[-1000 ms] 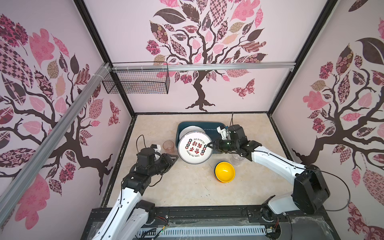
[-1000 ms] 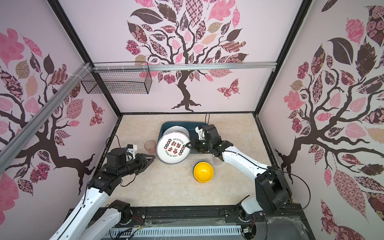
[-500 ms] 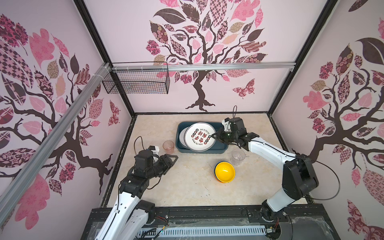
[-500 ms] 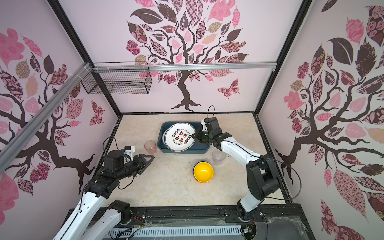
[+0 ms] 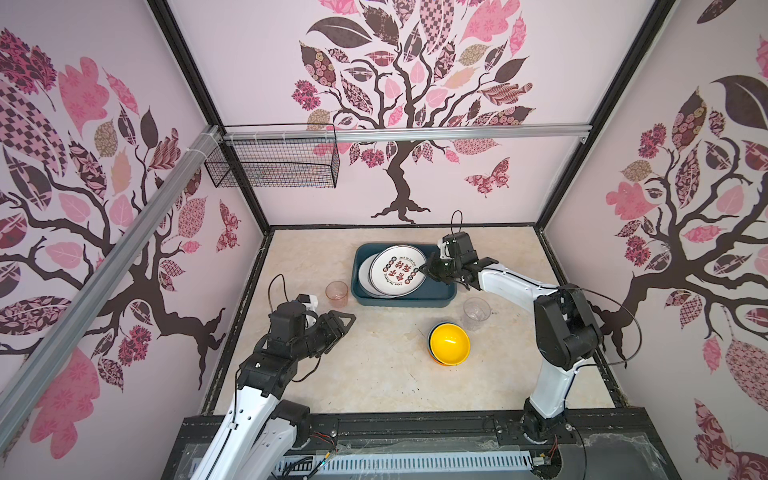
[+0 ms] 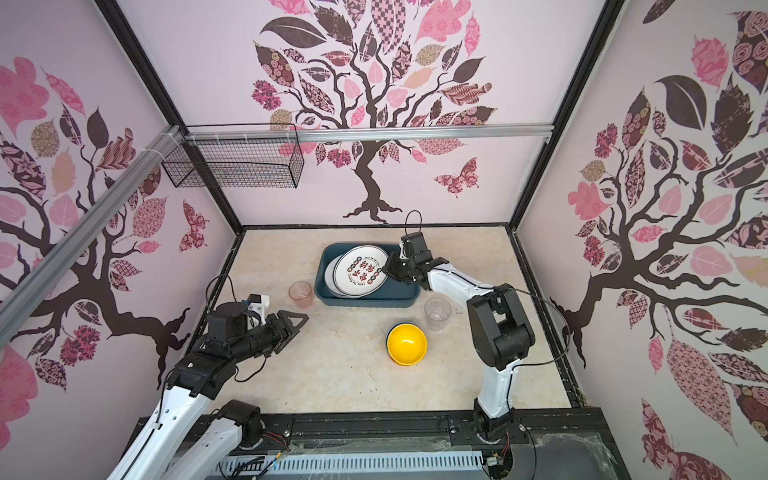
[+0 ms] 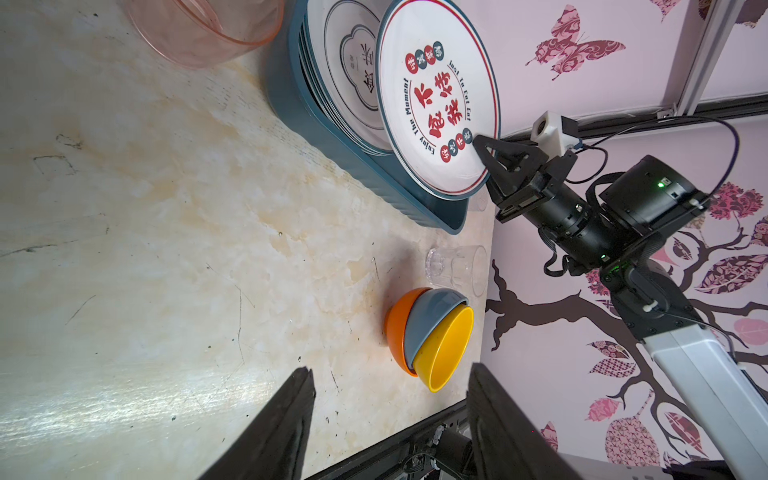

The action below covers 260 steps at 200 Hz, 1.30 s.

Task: Place the mixed dishes into the plastic bin
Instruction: 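Swing the red-rimmed plate over the teal bin and lower it in, then open the right gripper and release the plate onto the bin stack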

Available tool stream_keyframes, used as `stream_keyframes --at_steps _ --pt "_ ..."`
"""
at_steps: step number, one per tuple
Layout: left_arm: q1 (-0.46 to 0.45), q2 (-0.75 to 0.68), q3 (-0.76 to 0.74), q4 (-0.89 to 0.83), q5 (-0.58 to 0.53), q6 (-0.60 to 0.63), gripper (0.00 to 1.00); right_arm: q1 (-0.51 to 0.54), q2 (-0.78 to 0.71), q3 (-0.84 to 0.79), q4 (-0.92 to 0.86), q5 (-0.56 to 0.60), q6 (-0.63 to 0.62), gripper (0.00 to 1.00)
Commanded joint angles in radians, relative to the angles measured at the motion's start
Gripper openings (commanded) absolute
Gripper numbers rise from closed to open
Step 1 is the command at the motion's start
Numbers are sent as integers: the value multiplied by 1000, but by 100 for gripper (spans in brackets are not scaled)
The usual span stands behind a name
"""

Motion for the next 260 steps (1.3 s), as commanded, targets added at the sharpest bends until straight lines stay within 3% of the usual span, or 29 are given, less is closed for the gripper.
stream_keyframes --at_steps 1,89,260 --pt "-1 -2 1 -11 -8 23 62 -3 51 52 64 -9 18 4" --pt "-1 -4 -22 -4 -7 13 62 -3 177 143 56 2 26 5" --pt "-1 0 -55 18 -4 -6 62 -1 285 247 -4 -1 20 9"
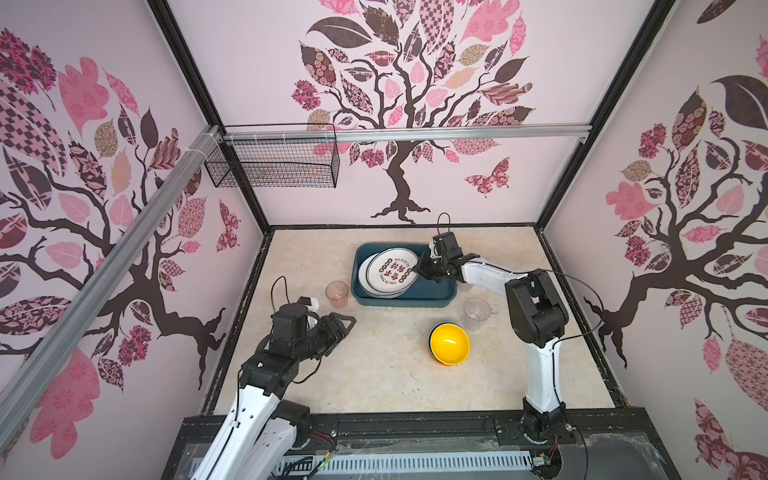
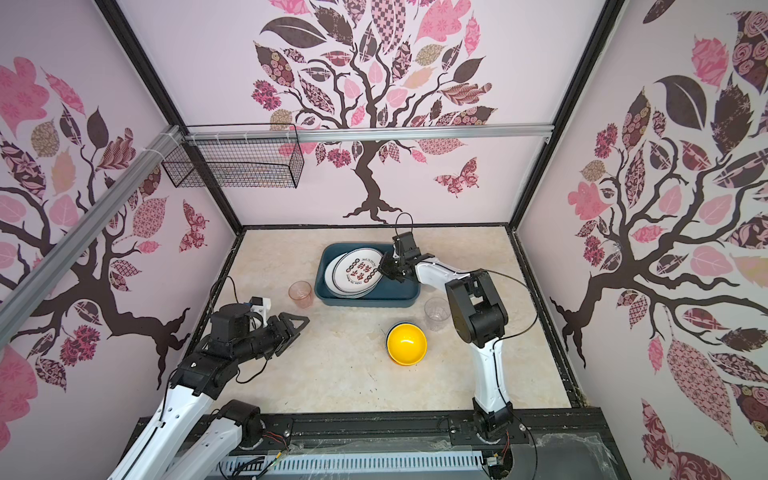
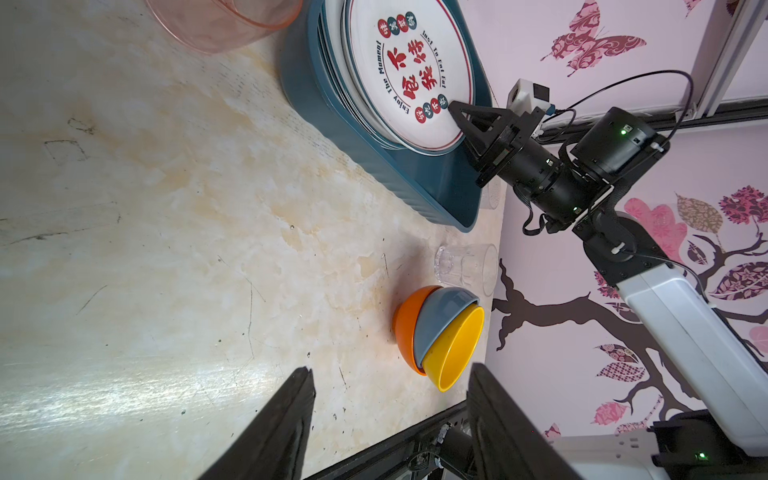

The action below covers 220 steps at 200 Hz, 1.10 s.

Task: Place the mixed dishes into the plastic bin
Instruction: 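Open the right gripper and release the plate onto the bin stack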

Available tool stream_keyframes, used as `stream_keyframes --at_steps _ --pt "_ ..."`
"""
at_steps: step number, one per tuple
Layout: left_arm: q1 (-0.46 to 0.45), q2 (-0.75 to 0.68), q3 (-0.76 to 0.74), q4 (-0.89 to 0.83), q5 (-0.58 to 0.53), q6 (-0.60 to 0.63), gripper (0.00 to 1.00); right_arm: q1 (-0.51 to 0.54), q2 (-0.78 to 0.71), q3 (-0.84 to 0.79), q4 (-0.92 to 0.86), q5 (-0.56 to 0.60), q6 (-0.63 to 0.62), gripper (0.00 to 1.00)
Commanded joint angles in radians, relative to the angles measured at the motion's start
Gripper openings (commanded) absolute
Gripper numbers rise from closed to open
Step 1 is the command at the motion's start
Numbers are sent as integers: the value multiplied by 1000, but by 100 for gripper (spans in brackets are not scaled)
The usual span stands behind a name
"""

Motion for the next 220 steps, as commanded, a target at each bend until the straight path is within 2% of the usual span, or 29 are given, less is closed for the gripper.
stream_keyframes --at_steps 1,19,55,163,220 --pt "-1 -4 -28 15 -3 0 62 -1 44 64 -2 -9 -1 9" --pt "-1 -4 -29 17 -2 0 62 0 49 67 -4 -11 -1 12" --pt "-1 -6 -33 19 -2 -4 62 7 64 90 -53 -4 -13 29" --pt "-1 -3 -30 29 4 -9 62 10 36 111 -179 59 -102 39" --pt "-1 -10 -22 17 4 0 62 14 -21 112 -236 78 -138 40"
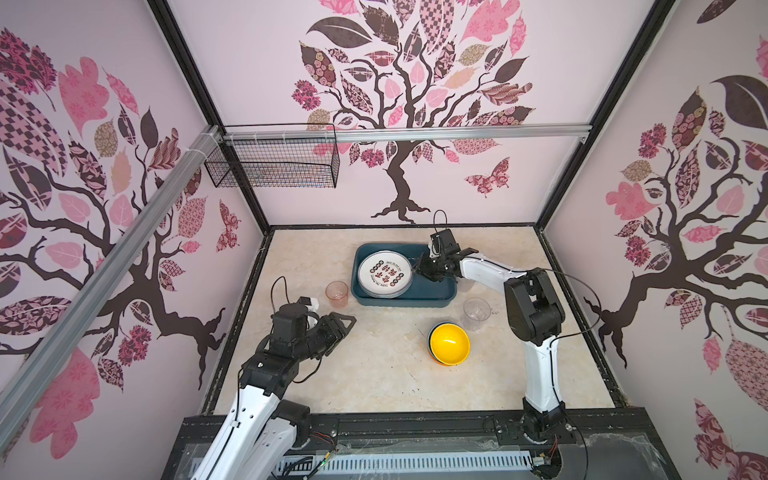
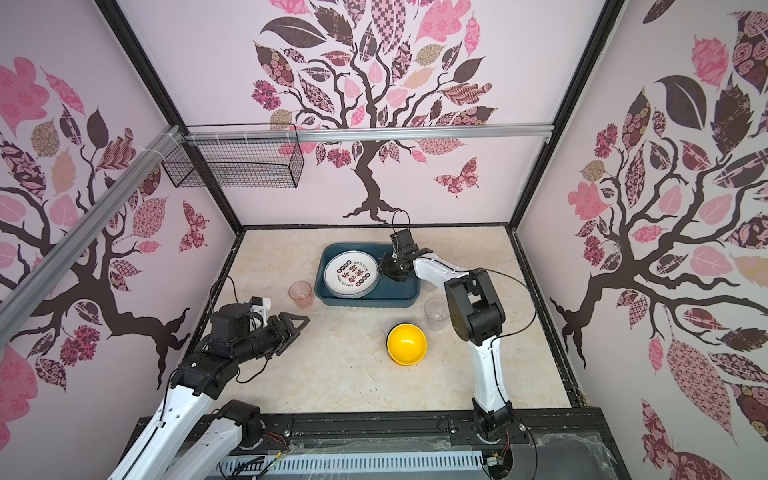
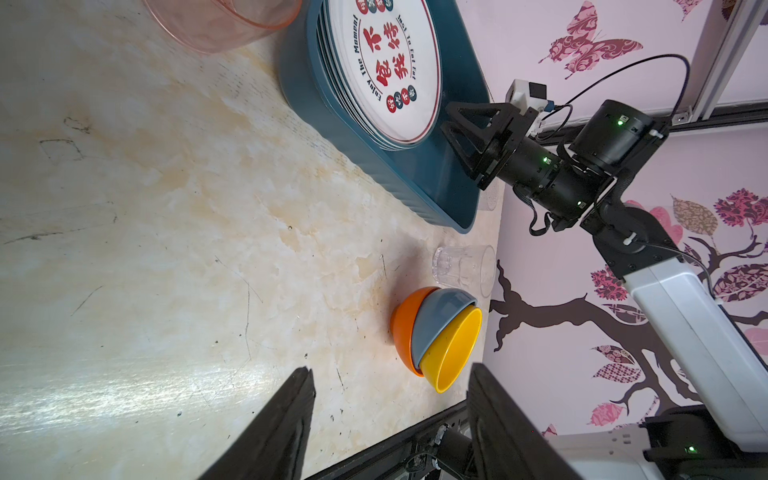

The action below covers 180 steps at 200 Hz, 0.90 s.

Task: Place the mixed dishes into the plastic bin
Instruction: 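Open the right gripper and release the plate onto the bin stack, then move right gripper to the yellow bowl rim while left gripper approaches the bowls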

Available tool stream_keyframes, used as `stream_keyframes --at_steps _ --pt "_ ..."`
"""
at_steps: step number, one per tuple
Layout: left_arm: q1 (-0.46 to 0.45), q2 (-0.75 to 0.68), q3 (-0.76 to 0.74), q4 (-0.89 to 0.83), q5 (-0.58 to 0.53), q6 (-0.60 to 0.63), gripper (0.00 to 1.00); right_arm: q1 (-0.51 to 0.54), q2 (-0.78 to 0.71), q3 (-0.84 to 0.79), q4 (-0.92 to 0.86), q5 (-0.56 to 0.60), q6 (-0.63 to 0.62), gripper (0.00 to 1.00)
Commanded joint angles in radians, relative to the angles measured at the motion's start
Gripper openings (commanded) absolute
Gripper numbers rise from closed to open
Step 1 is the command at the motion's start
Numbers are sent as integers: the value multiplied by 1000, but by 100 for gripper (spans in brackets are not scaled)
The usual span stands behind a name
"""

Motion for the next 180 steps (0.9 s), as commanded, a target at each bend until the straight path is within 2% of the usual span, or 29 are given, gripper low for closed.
stream_keyframes --at_steps 1,66,144,180 --pt "-2 -9 -19 8 3 9 62 6 -45 23 -63 25 -38 40" --pt "-2 64 6 -16 80 71 66 29 -304 -129 -116 108 -113 43" --pt "-5 141 38 -22 182 142 69 35 -741 -424 -194 168 -173 51" --pt "-68 190 75 -32 177 178 69 35 -928 -539 -274 188 -178 52"
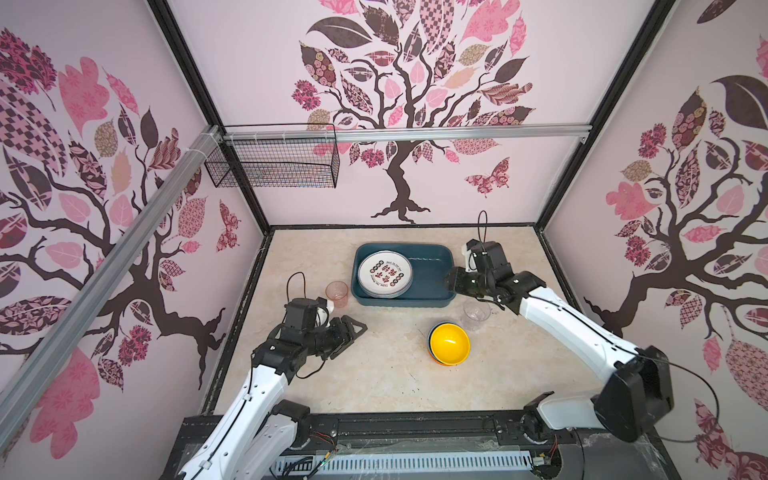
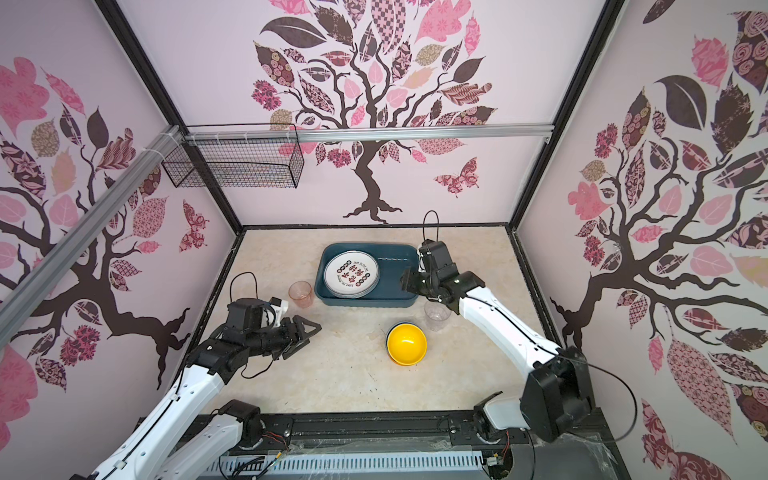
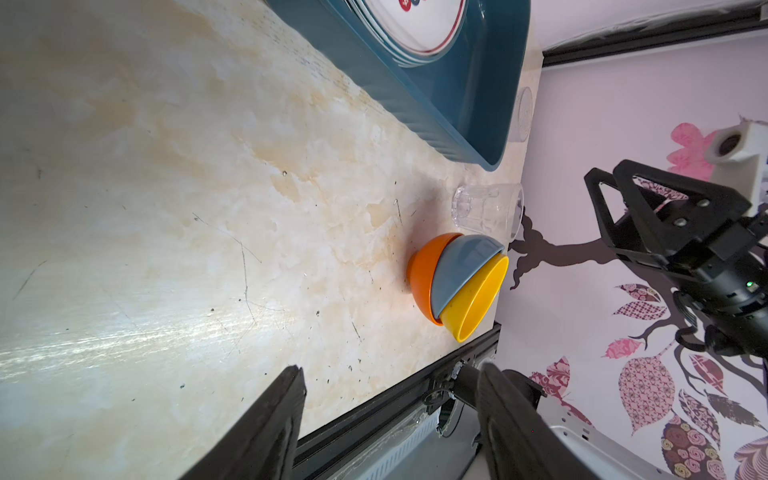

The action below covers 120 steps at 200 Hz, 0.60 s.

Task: Place the mixed dishes into the plastic bin
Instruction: 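Move right gripper to the yellow bowl rim while left gripper approaches the bowls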

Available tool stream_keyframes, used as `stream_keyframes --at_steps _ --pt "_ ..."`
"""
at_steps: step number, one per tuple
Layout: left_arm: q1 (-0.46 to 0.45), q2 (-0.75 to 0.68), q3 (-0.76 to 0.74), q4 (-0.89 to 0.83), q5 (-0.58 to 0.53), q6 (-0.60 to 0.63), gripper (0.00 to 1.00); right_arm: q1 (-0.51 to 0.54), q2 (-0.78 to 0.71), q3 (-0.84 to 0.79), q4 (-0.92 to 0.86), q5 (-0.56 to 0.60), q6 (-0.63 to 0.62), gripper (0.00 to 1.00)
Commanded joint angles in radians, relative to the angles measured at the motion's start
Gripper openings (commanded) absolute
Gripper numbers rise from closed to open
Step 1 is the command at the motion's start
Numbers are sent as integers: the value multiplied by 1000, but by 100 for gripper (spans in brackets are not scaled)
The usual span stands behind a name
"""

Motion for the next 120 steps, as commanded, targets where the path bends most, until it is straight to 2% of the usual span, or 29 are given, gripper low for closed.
stream_keyframes --at_steps 1,54,120 --pt "-48 23 74 -18 10 55 69 3 -130 -53 -95 30 -18 52" --pt "-291 177 171 -24 -150 77 69 3 -341 -153 -251 34 35 55" --pt "-507 372 339 -88 -347 129 66 3 -470 -326 -337 -23 142 54"
